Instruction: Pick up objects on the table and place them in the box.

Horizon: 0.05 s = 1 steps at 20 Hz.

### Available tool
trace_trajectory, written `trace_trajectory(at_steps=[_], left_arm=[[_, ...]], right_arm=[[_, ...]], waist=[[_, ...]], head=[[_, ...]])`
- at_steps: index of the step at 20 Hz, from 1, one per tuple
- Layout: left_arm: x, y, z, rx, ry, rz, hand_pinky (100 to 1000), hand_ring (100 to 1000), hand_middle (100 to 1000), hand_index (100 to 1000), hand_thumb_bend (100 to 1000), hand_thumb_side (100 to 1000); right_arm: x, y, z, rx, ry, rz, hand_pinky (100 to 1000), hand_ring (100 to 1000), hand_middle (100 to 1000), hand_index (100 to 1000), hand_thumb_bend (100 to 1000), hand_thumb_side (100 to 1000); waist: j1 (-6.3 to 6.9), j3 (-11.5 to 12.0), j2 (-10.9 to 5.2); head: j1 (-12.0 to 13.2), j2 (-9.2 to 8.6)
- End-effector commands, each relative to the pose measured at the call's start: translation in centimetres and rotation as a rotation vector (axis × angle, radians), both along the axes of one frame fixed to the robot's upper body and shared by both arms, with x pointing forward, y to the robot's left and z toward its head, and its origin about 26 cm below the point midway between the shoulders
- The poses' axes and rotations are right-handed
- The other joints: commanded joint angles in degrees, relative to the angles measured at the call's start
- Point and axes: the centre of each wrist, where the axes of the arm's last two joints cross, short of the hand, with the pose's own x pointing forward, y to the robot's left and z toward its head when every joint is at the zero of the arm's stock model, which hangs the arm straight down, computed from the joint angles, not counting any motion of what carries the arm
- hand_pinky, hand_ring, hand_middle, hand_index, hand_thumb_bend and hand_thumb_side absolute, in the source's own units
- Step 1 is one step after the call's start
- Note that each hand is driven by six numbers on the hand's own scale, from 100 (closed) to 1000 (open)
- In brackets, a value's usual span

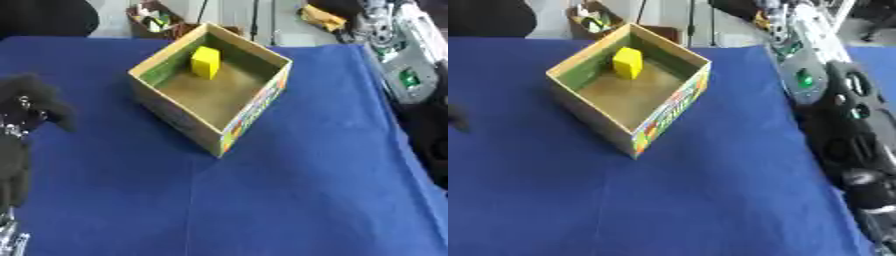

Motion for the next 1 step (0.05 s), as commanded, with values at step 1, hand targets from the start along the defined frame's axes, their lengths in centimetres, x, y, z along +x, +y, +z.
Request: trace_trajectory(at_steps=[1], left_arm=[[-0.27,0.38,0.55,-0.007,-0.023,0.015,450,552,611,783,100,856]], right_arm=[[-2.18,-2.15,1.71,0.018,-0.104,0.023,553,694,686,836,317,764]], waist=[[0.4,-0.5,-1.81]], head=[[1.3,0.96]])
